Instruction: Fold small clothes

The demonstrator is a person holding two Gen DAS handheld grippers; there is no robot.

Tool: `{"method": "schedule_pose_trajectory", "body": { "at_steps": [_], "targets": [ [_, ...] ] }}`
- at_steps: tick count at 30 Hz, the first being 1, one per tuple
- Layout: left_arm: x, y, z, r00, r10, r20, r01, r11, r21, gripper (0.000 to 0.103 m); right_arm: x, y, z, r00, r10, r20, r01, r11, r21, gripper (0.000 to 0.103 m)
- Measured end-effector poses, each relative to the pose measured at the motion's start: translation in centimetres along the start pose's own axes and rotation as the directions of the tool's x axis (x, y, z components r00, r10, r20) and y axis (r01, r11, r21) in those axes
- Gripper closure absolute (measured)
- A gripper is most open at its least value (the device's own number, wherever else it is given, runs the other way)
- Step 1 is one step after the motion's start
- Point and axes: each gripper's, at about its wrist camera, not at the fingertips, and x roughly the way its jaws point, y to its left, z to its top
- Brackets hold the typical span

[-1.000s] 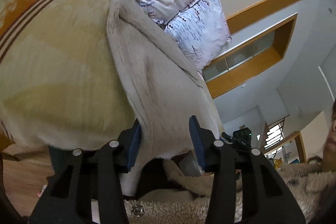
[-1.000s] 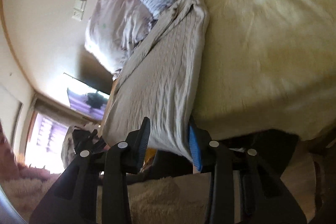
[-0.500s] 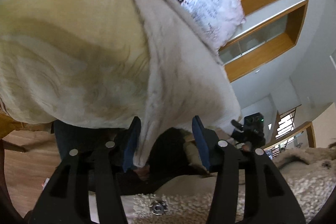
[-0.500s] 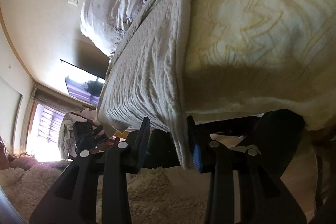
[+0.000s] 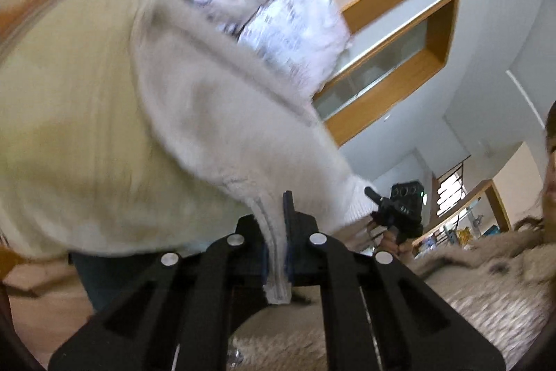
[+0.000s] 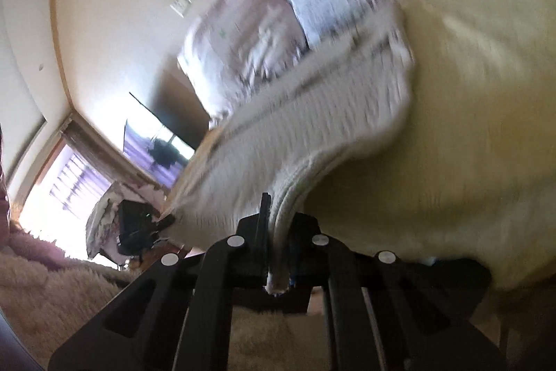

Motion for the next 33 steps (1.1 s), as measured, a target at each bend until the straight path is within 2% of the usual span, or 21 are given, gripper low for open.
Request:
{"method": "schedule_pose_trajectory", "body": {
  "at_steps": [3, 7, 10, 11, 14, 18, 24, 28, 30, 33],
  "targets": [
    [-0.7, -0.6, 2.2, 0.998, 0.018, 0.062, -0.019, 1.000, 0.022, 0.097, -0.4, 0.7, 1.6, 0.996, -0.047, 0.071, 0.048, 0.999, -0.008, 0.095],
    [-0.5, -1.0, 5.6, 0.990, 0.073, 0.123, -0.079, 0.996, 0.039, 0.097, 0.1, 1.5, 3.9, 0.978, -0.145, 0.149, 0.150, 0.988, -0.026, 0.095],
    [0.4, -1.4, 8.3, 0.978, 0.137, 0.158, -0.146, 0.988, 0.052, 0.097, 1.0, 2.4, 5.4, 0.951, -0.240, 0.195, 0.260, 0.962, -0.080, 0.095],
    [0.4, -1.2, 9.2, 0.973, 0.154, 0.170, -0.164, 0.985, 0.048, 0.097, 1.4, 2.8, 5.9, 0.934, -0.282, 0.219, 0.309, 0.946, -0.102, 0.095],
    [1.1, -0.8, 11.8, 0.958, 0.203, 0.204, -0.214, 0.976, 0.034, 0.097, 2.2, 3.4, 7.4, 0.905, -0.327, 0.273, 0.372, 0.919, -0.132, 0.095],
    [2.3, -0.5, 14.5, 0.943, 0.260, 0.207, -0.272, 0.962, 0.030, 0.097, 3.4, 3.6, 9.0, 0.883, -0.354, 0.309, 0.414, 0.898, -0.153, 0.095],
    [3.0, -0.9, 17.4, 0.935, 0.275, 0.224, -0.290, 0.956, 0.039, 0.097, 4.3, 3.7, 12.4, 0.871, -0.344, 0.349, 0.417, 0.895, -0.160, 0.095],
    [3.8, -1.6, 20.8, 0.925, 0.289, 0.247, -0.315, 0.947, 0.070, 0.097, 5.5, 3.7, 15.2, 0.866, -0.328, 0.378, 0.409, 0.899, -0.158, 0.095],
    [4.3, -1.5, 22.2, 0.917, 0.302, 0.259, -0.332, 0.940, 0.082, 0.097, 6.4, 3.2, 16.1, 0.862, -0.335, 0.380, 0.413, 0.900, -0.143, 0.095],
    [6.4, 0.7, 24.1, 0.913, 0.336, 0.232, -0.355, 0.934, 0.040, 0.097, 8.5, 1.2, 17.0, 0.863, -0.373, 0.341, 0.426, 0.900, -0.095, 0.095]
  ]
}}
